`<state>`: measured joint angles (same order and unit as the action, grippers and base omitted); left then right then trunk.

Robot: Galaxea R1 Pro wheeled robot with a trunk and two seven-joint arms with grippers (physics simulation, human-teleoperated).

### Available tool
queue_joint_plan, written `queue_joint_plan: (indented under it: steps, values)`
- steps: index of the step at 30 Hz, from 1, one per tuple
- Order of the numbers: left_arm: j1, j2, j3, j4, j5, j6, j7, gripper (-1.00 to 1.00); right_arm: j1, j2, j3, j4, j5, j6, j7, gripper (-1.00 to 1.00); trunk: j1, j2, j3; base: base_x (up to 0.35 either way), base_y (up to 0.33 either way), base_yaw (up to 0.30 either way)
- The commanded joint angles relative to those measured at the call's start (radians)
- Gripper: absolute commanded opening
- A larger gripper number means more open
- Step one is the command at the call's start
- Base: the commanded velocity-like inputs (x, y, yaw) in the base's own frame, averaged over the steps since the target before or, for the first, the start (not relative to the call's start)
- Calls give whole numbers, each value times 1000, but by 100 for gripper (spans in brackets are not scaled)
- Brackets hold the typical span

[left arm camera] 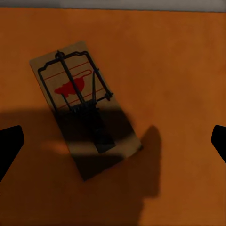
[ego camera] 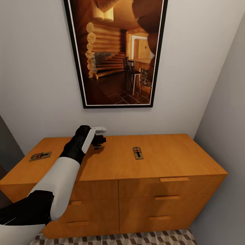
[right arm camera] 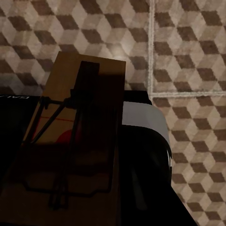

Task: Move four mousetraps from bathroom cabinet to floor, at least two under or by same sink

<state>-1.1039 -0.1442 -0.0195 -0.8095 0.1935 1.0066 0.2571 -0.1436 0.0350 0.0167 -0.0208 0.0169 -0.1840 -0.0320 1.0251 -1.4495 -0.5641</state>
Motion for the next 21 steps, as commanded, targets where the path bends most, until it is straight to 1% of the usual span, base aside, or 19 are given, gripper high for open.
queue_joint_plan:
  steps: [1, 4, 11, 21]
  values:
    - [-1, 0, -2, -1, 10, 3, 10, 100, -1, 0, 2, 1, 2, -3, -6, -100, 0, -1, -1, 0, 0, 0]
    - [-1, 1, -2, 0, 10, 3, 10, 100, -1, 0, 2, 1, 2, -3, -6, -100, 0, -1, -1, 8, 0, 0]
    - [-1, 1, -2, 14, 10, 3, 10, 100, -1, 0, 2, 1, 2, -3, -6, -100, 0, -1, -1, 79, 0, 0]
    - [-1, 1, -2, 19, 10, 3, 10, 100, -1, 0, 2, 2, 2, -3, -6, -100, 0, -1, -1, 11, 0, 0]
